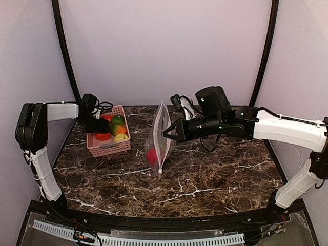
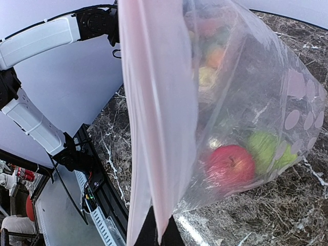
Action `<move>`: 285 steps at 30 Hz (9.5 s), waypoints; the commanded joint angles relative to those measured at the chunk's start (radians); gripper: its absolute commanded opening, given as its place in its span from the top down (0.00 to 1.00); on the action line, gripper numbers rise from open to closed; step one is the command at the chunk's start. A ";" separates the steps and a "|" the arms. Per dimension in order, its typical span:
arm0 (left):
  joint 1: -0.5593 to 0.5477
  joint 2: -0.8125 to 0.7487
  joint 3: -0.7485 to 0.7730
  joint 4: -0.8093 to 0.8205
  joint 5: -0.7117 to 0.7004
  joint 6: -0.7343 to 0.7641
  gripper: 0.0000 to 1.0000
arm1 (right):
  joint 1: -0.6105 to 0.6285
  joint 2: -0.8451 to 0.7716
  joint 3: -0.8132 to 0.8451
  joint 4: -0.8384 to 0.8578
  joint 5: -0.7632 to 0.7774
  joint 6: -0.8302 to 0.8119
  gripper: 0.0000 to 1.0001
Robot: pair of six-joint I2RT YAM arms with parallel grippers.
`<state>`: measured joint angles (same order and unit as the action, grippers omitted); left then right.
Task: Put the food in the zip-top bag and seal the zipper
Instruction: Pick up the fake vegetable from the bin, then place the fake vegetable in the zipper food storage bag, then adjust the zipper food storage bag at the center of the board.
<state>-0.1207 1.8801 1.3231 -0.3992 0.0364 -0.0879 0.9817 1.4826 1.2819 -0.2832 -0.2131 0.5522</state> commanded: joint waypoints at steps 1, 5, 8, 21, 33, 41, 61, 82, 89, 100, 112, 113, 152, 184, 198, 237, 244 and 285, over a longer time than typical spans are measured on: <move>0.001 0.004 0.012 -0.052 -0.011 0.005 0.27 | -0.003 0.007 -0.008 0.043 -0.006 0.003 1.00; 0.000 -0.025 0.011 -0.052 -0.018 0.003 0.29 | -0.004 0.005 -0.009 0.042 -0.005 0.005 1.00; 0.000 -0.087 0.000 -0.042 -0.021 -0.001 0.30 | -0.004 0.002 -0.010 0.042 -0.001 0.006 1.00; 0.001 -0.367 -0.131 0.058 -0.001 -0.009 0.29 | -0.004 0.004 -0.005 0.036 -0.001 0.006 1.00; -0.249 -0.728 -0.219 0.036 0.227 -0.182 0.30 | -0.003 -0.004 0.022 -0.018 0.024 -0.026 1.00; -0.492 -0.780 -0.225 0.137 0.396 -0.309 0.30 | -0.003 0.019 0.030 -0.011 0.012 -0.025 1.00; -0.754 -0.692 -0.252 0.506 0.339 -0.450 0.30 | 0.001 0.007 0.049 0.011 -0.022 -0.027 1.00; -0.756 -0.635 -0.246 0.391 0.117 -0.365 0.30 | 0.011 0.002 0.046 0.015 -0.037 -0.038 1.00; -0.772 -0.614 -0.224 0.322 0.060 -0.327 0.30 | 0.012 0.011 0.057 0.015 -0.043 -0.043 1.00; -0.840 -0.560 -0.135 0.180 -0.148 -0.239 0.30 | 0.013 0.026 0.073 0.014 -0.050 -0.046 1.00; -0.874 -0.492 -0.068 0.062 -0.300 -0.214 0.30 | 0.015 0.025 0.065 0.019 -0.057 -0.048 1.00; -0.875 -0.483 -0.064 0.059 -0.302 -0.214 0.30 | 0.015 0.025 0.064 0.020 -0.058 -0.046 1.00; -0.886 -0.612 -0.124 0.128 -0.108 -0.293 0.03 | 0.017 0.025 0.030 0.049 -0.051 -0.021 1.00; -0.884 -0.778 -0.211 0.004 -0.144 -0.376 0.31 | 0.016 -0.004 0.007 0.049 -0.029 -0.004 1.00; -0.882 -0.707 -0.246 0.043 -0.166 -0.400 0.57 | 0.018 -0.004 0.007 0.056 -0.051 -0.008 1.00; -0.807 -0.661 -0.178 0.078 -0.054 -0.373 0.48 | 0.020 -0.023 -0.021 0.062 -0.025 -0.006 1.00; -0.772 -0.705 -0.288 0.142 0.086 -0.479 0.42 | 0.021 -0.009 -0.014 0.068 -0.036 -0.005 1.00; -0.754 -0.503 0.018 -0.057 -0.092 -0.284 0.99 | 0.019 -0.069 0.126 -0.316 0.285 0.014 1.00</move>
<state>-0.8814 1.3670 1.2636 -0.2848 0.0708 -0.4812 1.0012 1.4490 1.3491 -0.4549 -0.0715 0.5594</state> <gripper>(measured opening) 0.013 0.005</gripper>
